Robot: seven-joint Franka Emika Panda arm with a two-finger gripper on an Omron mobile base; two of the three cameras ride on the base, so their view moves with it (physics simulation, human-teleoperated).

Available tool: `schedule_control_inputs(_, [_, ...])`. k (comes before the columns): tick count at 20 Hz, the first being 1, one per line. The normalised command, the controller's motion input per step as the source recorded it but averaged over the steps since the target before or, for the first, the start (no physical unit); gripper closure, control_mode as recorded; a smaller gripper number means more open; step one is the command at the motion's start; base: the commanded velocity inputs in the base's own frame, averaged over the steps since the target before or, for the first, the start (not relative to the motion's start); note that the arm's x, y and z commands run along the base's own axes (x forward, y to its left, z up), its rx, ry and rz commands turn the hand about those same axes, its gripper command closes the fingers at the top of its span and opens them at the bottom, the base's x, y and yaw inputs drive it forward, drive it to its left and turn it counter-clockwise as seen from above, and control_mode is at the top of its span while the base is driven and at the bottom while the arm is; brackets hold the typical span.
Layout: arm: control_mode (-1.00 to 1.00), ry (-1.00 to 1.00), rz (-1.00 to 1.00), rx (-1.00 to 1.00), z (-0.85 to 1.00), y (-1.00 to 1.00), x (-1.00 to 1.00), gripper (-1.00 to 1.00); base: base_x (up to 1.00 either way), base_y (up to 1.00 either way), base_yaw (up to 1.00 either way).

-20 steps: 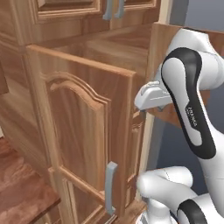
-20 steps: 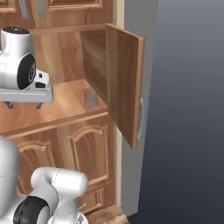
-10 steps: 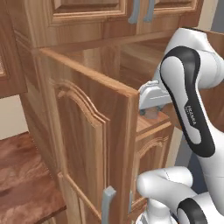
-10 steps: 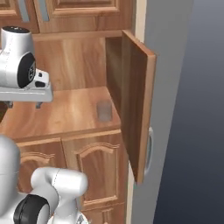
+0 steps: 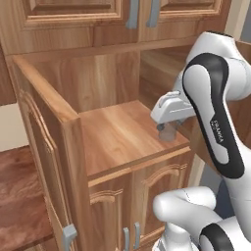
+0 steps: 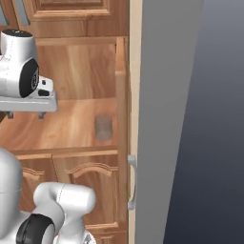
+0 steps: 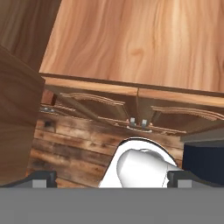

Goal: There is a bowl on the dining counter. Grab a lemon wedge from the fridge and place it in the bowl. Then get the liquor bottle and glass cup from the cabinet and place them next to the bowl.

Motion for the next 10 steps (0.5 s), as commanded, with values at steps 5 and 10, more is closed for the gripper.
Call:
schedule_control_inputs(5, [1.0, 0.0, 0.0, 0.0, 0.0, 0.0, 0.0, -1.0, 0.6, -0.01, 0.13])
schedule_control_inputs(10, [-1.0, 0.0, 0.02, -0.01, -0.03, -0.03, 0.09, -1.0, 0.46, -0.08, 0.09])
